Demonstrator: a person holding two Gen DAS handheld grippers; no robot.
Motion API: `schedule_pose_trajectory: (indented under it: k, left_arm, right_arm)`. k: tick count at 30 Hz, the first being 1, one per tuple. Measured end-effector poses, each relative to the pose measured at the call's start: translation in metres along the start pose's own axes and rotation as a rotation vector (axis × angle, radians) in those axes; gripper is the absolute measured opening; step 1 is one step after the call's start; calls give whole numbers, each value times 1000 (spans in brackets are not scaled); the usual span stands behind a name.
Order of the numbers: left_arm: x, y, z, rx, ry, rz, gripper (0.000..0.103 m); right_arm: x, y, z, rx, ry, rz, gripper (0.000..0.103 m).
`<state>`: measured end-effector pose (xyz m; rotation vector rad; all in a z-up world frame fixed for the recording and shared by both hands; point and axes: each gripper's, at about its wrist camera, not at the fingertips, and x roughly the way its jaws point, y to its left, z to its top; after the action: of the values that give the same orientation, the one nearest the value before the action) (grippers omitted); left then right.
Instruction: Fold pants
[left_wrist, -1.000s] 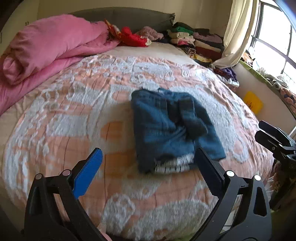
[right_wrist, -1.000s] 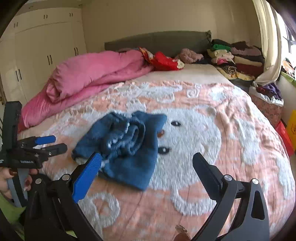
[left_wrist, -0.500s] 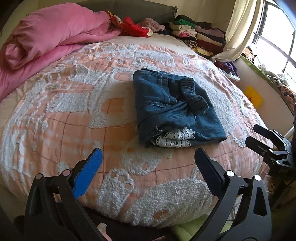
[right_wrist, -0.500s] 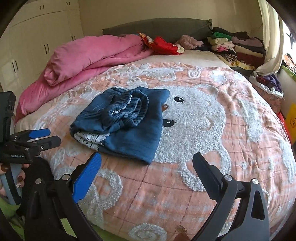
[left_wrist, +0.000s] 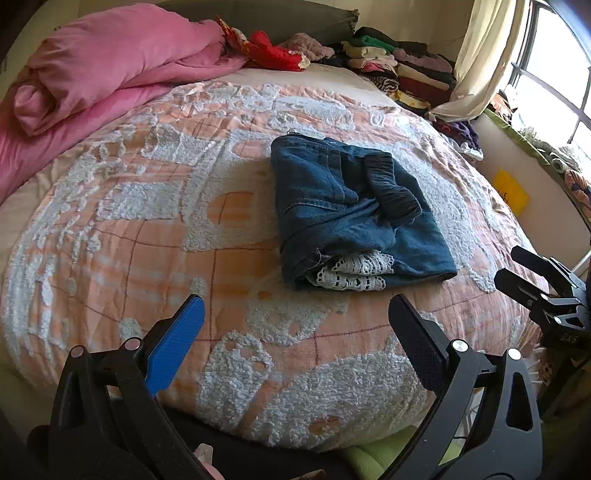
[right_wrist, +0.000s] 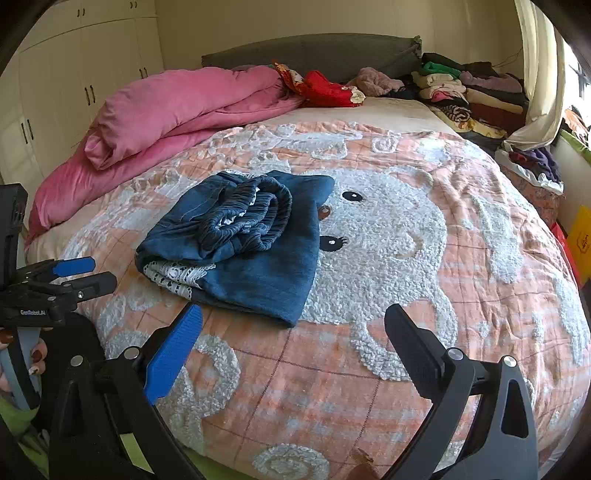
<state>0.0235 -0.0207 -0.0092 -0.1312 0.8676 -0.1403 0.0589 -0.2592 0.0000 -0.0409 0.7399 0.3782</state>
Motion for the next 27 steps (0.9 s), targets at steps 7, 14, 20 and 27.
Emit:
schedule_pose_trajectory:
  k: [7,14,20,27]
  left_arm:
    - [-2,1,1,-2,-4,2,93]
    - [-3,1,2,-6,-5,7,93]
    - [-5,2,2,-10,-6,10,93]
    - [-6,2,1,-11,-5,12,93]
  right_arm:
    - [0,-1,0,1,7,-4,98]
    - [0,0,0,1,10,0,98]
    - [-1,0,0,1,7,-1,98]
    - [-1,0,-1,5,11,-4,98]
